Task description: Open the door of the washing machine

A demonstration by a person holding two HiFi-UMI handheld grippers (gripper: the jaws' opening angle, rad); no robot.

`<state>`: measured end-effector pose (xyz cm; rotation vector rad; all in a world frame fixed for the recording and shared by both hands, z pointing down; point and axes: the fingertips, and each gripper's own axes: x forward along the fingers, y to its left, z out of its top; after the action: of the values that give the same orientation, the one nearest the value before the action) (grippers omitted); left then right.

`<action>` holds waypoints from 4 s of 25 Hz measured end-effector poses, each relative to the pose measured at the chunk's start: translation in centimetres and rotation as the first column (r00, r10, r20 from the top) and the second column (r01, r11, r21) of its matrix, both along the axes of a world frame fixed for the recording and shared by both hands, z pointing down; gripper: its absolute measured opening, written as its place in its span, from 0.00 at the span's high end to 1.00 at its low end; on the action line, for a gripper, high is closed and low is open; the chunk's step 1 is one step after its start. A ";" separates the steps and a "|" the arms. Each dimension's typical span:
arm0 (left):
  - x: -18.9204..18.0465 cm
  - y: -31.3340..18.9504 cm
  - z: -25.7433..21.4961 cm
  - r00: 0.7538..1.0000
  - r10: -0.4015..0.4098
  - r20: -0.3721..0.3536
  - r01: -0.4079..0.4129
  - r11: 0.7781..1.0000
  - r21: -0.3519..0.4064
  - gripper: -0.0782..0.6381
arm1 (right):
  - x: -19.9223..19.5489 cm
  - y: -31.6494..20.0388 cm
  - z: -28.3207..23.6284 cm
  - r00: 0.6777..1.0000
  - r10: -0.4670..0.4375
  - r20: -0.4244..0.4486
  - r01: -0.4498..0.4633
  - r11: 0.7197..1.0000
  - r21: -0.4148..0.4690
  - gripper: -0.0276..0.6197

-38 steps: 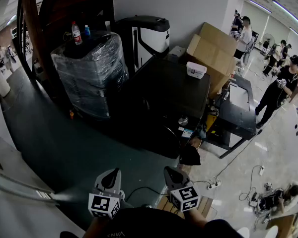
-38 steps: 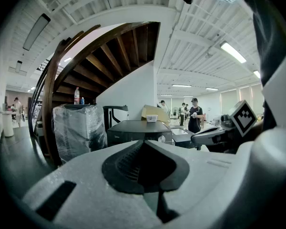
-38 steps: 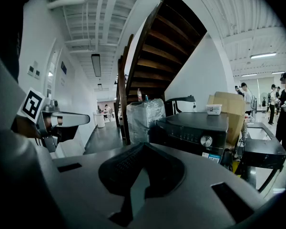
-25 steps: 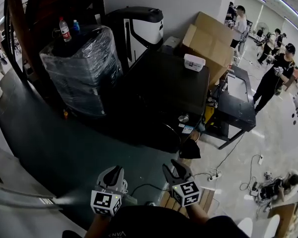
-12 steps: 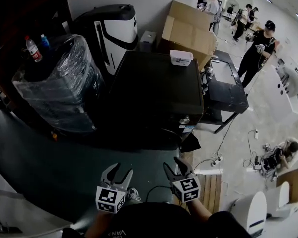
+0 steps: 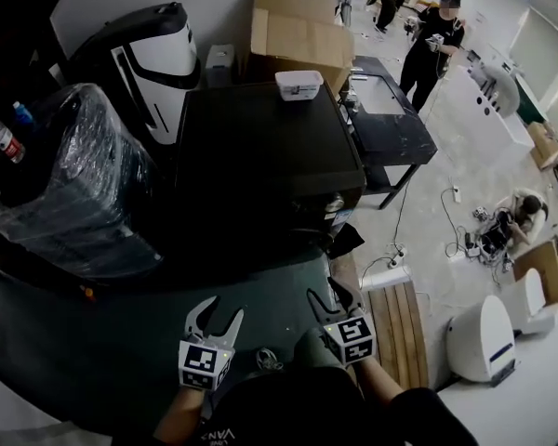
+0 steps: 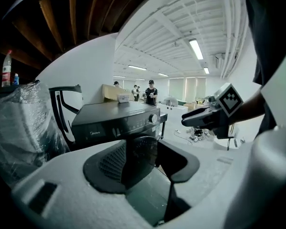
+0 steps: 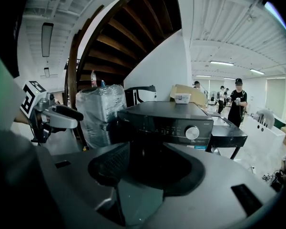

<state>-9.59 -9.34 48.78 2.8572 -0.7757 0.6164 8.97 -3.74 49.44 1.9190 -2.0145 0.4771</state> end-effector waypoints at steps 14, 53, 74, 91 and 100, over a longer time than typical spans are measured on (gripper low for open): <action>5.6 -4.4 5.2 0.983 0.114 0.142 -0.119 0.993 0.023 0.61 | 4.6 -2.5 6.8 0.998 -0.023 -0.057 0.014 0.990 -0.144 0.63; 22.4 -16.0 21.4 0.725 0.293 0.624 -0.422 0.904 0.066 0.61 | 17.4 -16.3 28.9 0.803 -0.540 -0.251 0.393 0.797 -0.458 0.64; 22.4 -15.8 21.1 0.734 0.234 0.638 -0.368 0.926 0.085 0.69 | 17.7 -16.0 28.6 0.863 -0.417 -0.287 0.268 0.857 -0.440 0.72; 18.5 -9.5 21.8 0.651 0.414 0.637 -0.535 0.845 -0.003 0.66 | 10.5 -5.9 30.1 0.830 -0.542 -0.134 0.413 0.757 -0.507 0.77; 12.6 -5.8 21.6 0.732 0.300 0.612 -0.412 0.910 0.047 0.60 | 2.2 1.4 30.4 0.925 -0.377 -0.043 0.307 0.811 -0.498 0.72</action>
<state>3.01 -15.15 70.35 3.0092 -0.3219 1.6388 11.14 -2.34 79.79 1.2211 -1.8666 0.6548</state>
